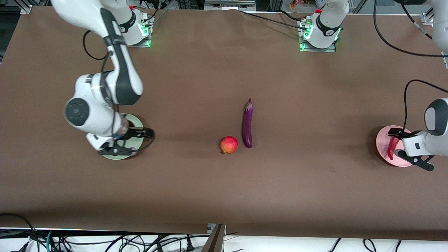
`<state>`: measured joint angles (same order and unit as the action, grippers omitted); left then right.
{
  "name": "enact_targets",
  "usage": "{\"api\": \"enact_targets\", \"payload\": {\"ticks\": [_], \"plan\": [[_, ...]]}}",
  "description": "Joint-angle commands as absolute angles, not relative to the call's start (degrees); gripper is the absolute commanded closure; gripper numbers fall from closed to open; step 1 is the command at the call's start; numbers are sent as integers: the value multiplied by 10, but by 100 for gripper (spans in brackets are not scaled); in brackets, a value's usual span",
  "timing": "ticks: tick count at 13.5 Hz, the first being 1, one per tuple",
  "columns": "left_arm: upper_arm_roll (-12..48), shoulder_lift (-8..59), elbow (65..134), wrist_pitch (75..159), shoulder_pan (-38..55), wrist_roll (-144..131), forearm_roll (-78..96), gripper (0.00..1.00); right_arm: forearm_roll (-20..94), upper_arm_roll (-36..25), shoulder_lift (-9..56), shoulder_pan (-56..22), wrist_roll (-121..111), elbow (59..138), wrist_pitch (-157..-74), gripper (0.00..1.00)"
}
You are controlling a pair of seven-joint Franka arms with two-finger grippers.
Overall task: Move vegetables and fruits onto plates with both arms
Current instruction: 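Grasp the pomegranate with the right gripper while the left gripper reaches the eggplant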
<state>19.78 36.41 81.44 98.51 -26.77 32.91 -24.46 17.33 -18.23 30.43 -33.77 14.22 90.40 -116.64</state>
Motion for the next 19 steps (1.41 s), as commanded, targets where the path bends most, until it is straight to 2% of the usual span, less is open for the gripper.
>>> {"api": "enact_targets", "payload": {"ticks": [1,3,5,10,15,19], "plan": [[240,316,813,917,-268,328,-209,0,179,-135,378,-340,260,791,-1155,0],[262,302,784,870,-266,321,-158,0,179,-118,430,-354,339,711,-1164,0],[295,301,751,852,-266,278,-128,0,179,-117,471,-380,395,671,-1207,0],[384,292,733,851,-262,98,-132,0,180,-117,533,-437,521,665,-1345,0],[442,284,737,830,-249,-59,-130,0,180,-113,572,-461,588,658,-1399,0],[482,286,755,817,-228,-93,-127,0,178,-113,588,-479,613,655,-1395,0]]}}
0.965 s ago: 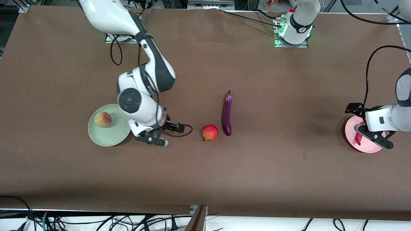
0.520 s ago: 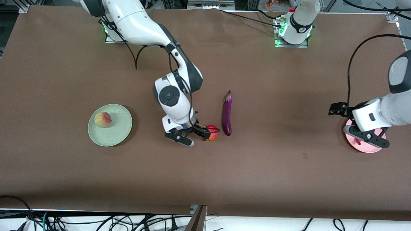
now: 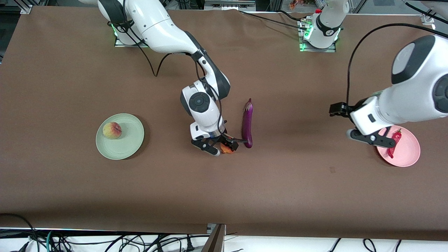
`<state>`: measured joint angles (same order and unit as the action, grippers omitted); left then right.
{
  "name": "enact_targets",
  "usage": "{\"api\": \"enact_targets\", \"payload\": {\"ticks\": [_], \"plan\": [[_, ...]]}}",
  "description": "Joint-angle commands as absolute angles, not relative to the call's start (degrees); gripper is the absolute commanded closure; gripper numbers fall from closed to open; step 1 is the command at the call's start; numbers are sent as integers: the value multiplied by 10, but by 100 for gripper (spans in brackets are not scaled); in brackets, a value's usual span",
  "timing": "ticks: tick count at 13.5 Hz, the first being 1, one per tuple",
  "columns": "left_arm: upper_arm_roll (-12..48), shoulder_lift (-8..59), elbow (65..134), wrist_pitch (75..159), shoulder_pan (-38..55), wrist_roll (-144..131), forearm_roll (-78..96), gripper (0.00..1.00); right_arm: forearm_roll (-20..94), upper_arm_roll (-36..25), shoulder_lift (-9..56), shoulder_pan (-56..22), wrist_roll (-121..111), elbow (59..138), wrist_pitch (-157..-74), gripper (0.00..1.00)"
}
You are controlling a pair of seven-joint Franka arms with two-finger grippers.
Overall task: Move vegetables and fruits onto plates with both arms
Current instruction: 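Grasp the pomegranate with the right gripper while the left gripper reaches the eggplant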
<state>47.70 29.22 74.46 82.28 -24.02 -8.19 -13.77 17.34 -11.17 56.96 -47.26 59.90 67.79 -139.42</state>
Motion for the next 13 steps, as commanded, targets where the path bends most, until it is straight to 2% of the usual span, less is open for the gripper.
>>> {"api": "enact_targets", "payload": {"ticks": [1,2,3,4,5,6,7,9,11,13], "plan": [[482,287,756,817,-216,-93,-127,0,176,-113,590,-480,613,655,-1396,0],[482,290,757,819,-204,-93,-126,0,174,-113,590,-480,612,656,-1396,2],[482,292,758,822,-193,-93,-126,0,172,-113,589,-480,606,656,-1395,14],[482,295,758,824,-190,-93,-125,0,166,-114,586,-479,603,656,-1393,37],[482,296,758,833,-189,-93,-124,0,160,-115,583,-476,601,656,-1389,57],[482,298,758,847,-189,-93,-106,0,159,-118,577,-473,596,656,-1372,74],[481,301,758,860,-189,-92,-81,0,161,-120,568,-469,583,654,-1343,86],[482,323,759,881,-179,-92,-66,0,165,-118,538,-435,527,652,-1278,95],[482,329,785,926,-156,-92,-62,0,169,-116,513,-404,473,652,-1226,95],[480,330,891,1056,-149,-92,-63,0,169,-119,485,-378,403,658,-1167,95]]}}
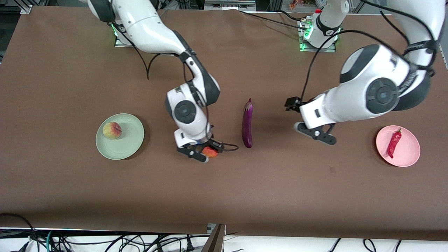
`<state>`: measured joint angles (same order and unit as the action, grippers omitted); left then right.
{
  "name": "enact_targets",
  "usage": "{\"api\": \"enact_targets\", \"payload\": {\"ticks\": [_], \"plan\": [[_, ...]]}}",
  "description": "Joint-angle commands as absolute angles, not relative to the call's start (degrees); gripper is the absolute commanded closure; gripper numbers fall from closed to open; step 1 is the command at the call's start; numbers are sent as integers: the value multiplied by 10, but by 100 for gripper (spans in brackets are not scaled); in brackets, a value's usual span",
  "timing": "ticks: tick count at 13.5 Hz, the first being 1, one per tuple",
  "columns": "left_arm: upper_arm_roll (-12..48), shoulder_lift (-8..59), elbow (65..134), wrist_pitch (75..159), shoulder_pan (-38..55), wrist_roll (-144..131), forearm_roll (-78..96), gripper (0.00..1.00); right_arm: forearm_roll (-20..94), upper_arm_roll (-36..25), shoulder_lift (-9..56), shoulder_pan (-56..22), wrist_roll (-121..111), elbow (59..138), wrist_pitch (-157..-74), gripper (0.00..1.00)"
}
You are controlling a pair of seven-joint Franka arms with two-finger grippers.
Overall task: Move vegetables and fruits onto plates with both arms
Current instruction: 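Place the pomegranate on the green plate while the left gripper grasps the eggplant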
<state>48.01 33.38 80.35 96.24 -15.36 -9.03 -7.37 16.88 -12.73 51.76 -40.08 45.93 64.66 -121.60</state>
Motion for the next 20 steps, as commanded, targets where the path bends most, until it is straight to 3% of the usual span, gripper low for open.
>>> {"api": "enact_targets", "payload": {"ticks": [1,3,7,9,14,15,16,17,18,19,20], "plan": [[481,337,952,1142,-155,-84,-63,0,168,-123,469,-366,358,671,-1126,95],[479,356,1011,1258,-141,-83,-72,0,168,-148,417,-342,245,741,-1091,93],[440,405,1031,1371,-76,-85,-179,0,168,-247,314,-337,48,935,-1099,93],[431,431,1040,1428,-55,-91,-216,0,169,-293,301,-337,-17,981,-1102,92],[362,451,1042,1467,19,-117,-229,0,199,-295,308,-331,-21,1036,-1162,85],[350,451,1042,1467,32,-116,-235,27,199,-295,317,-331,-22,1041,-1181,78],[344,447,1042,1466,39,-121,-251,63,200,-294,332,-331,-23,1040,-1200,76],[344,446,1042,1465,37,-119,-258,80,203,-293,342,-331,-23,1039,-1216,62],[345,445,1042,1464,35,-115,-258,96,203,-293,344,-330,-24,1036,-1219,37],[345,440,1042,1461,35,-113,-258,100,203,-293,344,-327,-40,1034,-1219,0],[346,428,1042,1457,30,-102,-258,100,203,-293,343,-321,-53,1023,-1216,0]]}}
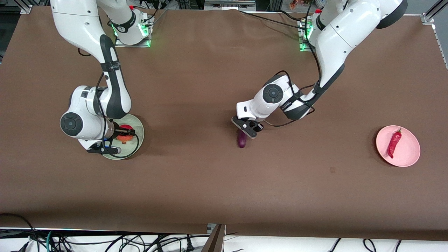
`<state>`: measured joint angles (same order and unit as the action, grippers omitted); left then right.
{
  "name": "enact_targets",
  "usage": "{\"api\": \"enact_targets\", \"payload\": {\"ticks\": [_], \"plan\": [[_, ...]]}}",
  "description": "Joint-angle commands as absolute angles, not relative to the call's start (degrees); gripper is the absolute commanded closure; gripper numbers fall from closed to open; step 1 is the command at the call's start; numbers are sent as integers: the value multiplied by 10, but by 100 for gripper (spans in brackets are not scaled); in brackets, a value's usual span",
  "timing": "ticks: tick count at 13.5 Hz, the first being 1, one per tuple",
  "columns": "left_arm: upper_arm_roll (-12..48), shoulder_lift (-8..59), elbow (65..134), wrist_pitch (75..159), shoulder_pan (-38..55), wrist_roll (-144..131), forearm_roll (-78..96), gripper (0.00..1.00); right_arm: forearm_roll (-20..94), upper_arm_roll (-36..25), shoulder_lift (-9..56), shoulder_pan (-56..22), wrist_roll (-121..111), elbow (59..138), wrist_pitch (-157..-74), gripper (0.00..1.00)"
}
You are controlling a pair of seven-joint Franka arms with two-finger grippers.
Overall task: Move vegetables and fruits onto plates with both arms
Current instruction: 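Carry the eggplant to the pink plate while the right gripper withdraws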
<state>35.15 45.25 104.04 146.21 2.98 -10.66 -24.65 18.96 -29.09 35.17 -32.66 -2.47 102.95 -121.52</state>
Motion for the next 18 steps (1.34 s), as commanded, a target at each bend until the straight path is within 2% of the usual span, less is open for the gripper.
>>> {"api": "enact_targets", "payload": {"ticks": [1,4,6,10,11,14,16,18], "plan": [[348,406,1042,1441,23,-95,-258,100,203,-293,343,-316,-54,1007,-1210,0],[362,315,1021,1288,11,-93,-246,100,197,-295,338,-316,-43,951,-1152,0],[366,279,1002,1155,5,-70,-246,100,194,-307,321,-320,-40,912,-1102,0],[361,265,882,886,-52,110,-238,100,182,-323,222,-322,-35,909,-1027,0],[359,266,865,858,-79,161,-238,100,170,-325,205,-323,-21,907,-1006,0],[355,266,864,851,-200,242,-250,100,104,-316,143,-356,64,907,-971,0],[353,290,862,867,-272,262,-301,100,98,-317,136,-380,106,904,-955,0],[352,328,869,884,-307,264,-365,100,72,-283,105,-364,105,905,-950,0]]}}
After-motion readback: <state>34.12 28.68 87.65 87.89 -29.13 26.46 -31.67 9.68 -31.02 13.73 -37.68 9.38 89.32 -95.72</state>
